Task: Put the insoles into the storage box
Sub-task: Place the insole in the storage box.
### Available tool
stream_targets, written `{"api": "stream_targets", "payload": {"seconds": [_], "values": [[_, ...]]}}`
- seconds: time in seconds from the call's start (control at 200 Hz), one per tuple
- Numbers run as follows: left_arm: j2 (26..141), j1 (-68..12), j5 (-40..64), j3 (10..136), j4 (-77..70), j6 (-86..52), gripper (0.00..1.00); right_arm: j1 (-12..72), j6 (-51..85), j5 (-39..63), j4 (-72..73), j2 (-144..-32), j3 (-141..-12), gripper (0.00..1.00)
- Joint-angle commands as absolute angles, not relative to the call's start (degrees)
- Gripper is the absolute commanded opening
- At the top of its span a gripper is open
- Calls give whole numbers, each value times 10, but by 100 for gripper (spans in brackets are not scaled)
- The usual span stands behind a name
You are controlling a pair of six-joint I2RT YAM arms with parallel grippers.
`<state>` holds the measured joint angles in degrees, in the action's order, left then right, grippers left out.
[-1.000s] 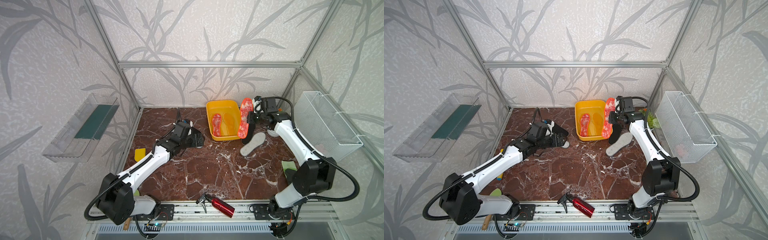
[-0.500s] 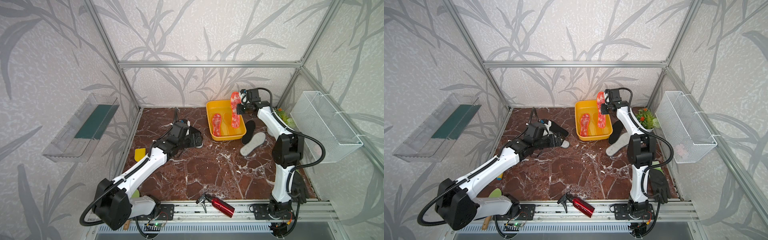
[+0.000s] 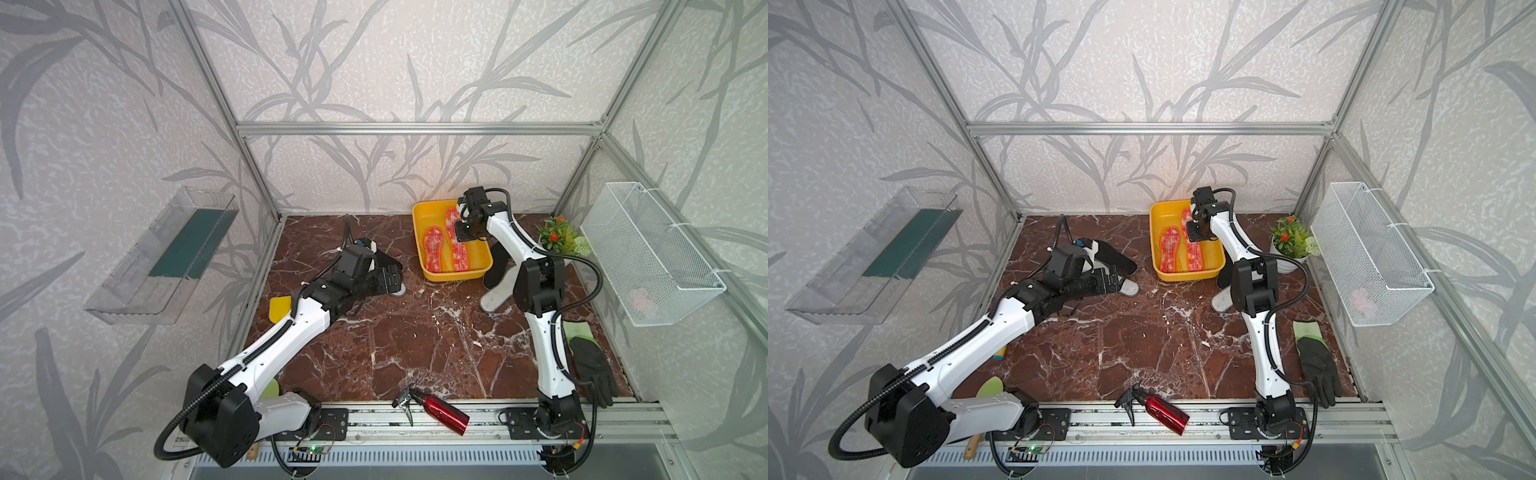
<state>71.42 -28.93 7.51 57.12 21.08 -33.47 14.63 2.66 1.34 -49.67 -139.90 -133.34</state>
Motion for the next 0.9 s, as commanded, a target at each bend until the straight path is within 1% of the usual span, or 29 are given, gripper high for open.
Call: {"api": "stream_targets", "payload": {"seconds": [0.0, 0.695, 0.815, 0.895], "values": [[710, -287, 66, 566, 218, -337, 99, 142, 22, -2, -546, -1413, -1374, 0], [709, -285, 70, 570, 223, -346, 99, 142, 26, -16, -585, -1471, -1427, 0], [704, -285, 68, 564, 220, -349, 99, 142, 30, -20, -587, -1480, -1434, 4], [704, -285, 68, 567, 223, -347, 99, 141, 33, -21, -590, -1486, -1442, 10]]}}
